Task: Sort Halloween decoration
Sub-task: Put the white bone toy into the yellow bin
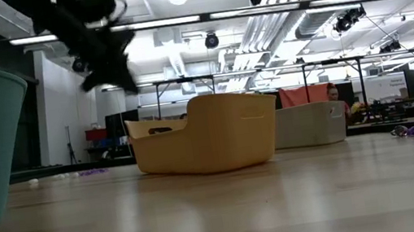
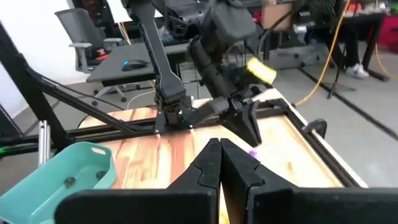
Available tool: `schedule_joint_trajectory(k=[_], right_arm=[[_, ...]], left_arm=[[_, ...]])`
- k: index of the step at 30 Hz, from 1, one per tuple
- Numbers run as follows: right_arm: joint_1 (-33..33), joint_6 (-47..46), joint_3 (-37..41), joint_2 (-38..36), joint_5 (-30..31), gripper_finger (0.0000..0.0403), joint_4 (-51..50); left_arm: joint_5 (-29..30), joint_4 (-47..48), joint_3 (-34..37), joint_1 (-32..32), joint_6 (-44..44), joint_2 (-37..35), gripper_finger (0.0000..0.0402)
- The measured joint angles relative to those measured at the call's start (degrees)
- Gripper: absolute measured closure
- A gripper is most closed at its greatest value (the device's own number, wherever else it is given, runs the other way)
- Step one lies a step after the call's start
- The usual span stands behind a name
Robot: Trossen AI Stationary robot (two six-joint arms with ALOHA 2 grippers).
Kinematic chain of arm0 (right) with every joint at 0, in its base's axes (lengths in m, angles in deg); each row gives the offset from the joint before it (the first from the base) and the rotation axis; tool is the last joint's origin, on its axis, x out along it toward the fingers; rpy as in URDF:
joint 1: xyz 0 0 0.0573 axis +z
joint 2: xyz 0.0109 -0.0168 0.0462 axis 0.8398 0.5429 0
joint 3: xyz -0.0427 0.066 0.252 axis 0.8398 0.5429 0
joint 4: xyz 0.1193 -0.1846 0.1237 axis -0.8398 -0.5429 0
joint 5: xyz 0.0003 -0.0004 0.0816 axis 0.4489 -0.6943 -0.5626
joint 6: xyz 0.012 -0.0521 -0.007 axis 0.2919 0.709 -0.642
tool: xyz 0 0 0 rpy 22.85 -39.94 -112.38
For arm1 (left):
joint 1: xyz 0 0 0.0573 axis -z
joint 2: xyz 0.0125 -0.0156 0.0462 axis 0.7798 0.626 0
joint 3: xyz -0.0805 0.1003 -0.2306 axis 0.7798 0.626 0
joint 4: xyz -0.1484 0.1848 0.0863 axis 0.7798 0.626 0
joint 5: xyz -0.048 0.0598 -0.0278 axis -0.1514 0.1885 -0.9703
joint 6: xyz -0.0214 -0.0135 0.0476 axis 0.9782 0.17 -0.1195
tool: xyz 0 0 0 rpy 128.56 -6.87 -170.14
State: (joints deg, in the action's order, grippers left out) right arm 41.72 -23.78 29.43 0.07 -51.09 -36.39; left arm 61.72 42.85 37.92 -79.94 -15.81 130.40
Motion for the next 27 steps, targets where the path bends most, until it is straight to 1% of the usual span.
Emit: schedule_joint_trajectory(k=[4, 6, 7, 10, 12, 16, 18, 21, 27], right_arm=[[0.00, -0.22, -0.01, 0.00, 0.08, 0.0403, -1.08], [0.00, -0.22, 0.00, 0.00, 0.09, 0.0403, -1.31], [0.00, -0.20, -0.01, 0.00, 0.09, 0.0403, -1.33], [0.00, 0.34, -0.02, 0.00, 0.11, 0.0403, -1.35], [0.00, 0.28, -0.01, 0.00, 0.11, 0.0402, -1.40], [0.00, -0.18, -0.02, 0.00, 0.11, 0.0402, -1.42], [0.00, -0.18, 0.01, 0.00, 0.14, 0.0402, -1.42], [0.00, -0.18, -0.02, 0.00, 0.20, 0.0402, -1.41], [0.00, -0.18, -0.02, 0.00, 0.22, 0.0402, -1.42]], left_arm=[[6.77, 12.93, 0.00, -0.99, 5.14, 0.89, 0.0331], [9.85, 17.10, 0.11, -0.79, 9.51, 1.60, 0.0314], [10.76, 17.33, 0.63, -0.67, 11.46, 1.86, 0.0305], [11.02, 15.57, 4.90, -0.08, 17.37, 2.08, 0.0280], [10.10, 12.54, 8.49, 0.48, 21.37, 2.10, 0.0266], [8.31, 10.42, 14.23, 0.59, 29.00, 2.07, 0.0243], [8.24, 8.40, 15.62, 0.53, 32.14, 2.06, 0.0236], [8.46, 7.77, 16.97, 0.53, 35.17, 2.20, 0.0232], [9.65, 5.92, 17.03, 0.53, 36.58, 4.22, 0.0239]])
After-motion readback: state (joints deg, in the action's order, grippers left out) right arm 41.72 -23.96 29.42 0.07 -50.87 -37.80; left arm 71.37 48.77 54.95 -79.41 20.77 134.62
